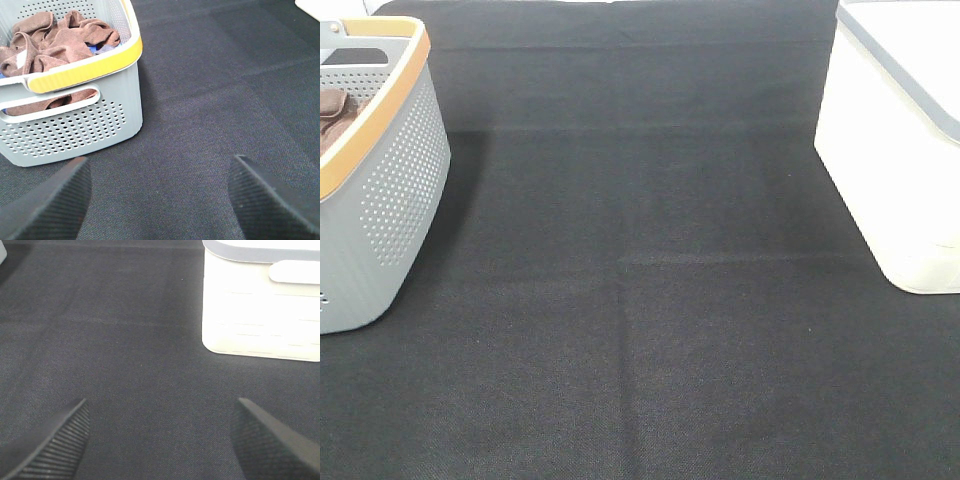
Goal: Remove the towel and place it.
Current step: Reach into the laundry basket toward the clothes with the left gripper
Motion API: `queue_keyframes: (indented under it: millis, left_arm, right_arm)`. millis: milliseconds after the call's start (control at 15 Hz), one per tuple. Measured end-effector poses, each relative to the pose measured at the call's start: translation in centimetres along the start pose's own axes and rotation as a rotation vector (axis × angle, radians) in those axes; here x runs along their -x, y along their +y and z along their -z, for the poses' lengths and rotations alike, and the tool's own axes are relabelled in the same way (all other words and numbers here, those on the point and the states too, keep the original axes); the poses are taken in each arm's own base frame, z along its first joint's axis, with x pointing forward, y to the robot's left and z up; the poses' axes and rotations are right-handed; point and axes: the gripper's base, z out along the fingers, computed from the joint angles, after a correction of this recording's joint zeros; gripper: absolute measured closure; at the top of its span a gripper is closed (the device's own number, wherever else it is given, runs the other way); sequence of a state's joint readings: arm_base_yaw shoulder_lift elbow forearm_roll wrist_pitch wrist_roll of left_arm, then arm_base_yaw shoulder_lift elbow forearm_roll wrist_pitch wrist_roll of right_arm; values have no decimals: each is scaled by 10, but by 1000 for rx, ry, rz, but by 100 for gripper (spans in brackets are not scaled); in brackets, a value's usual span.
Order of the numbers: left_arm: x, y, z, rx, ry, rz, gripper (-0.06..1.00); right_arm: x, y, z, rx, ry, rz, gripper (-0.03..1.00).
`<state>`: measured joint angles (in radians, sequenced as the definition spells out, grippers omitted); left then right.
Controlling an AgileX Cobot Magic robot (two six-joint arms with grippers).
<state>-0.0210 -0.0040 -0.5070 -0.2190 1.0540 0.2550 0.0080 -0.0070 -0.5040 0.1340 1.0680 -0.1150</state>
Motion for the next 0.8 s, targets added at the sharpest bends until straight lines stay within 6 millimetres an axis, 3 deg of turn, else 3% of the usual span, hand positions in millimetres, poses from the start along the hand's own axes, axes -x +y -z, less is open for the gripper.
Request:
queue_keyframes:
  millis: [800]
  left_arm:
    - [0, 0, 0, 0, 0, 0, 22]
  right_arm:
    - [0, 0, 0, 0, 0, 0, 23]
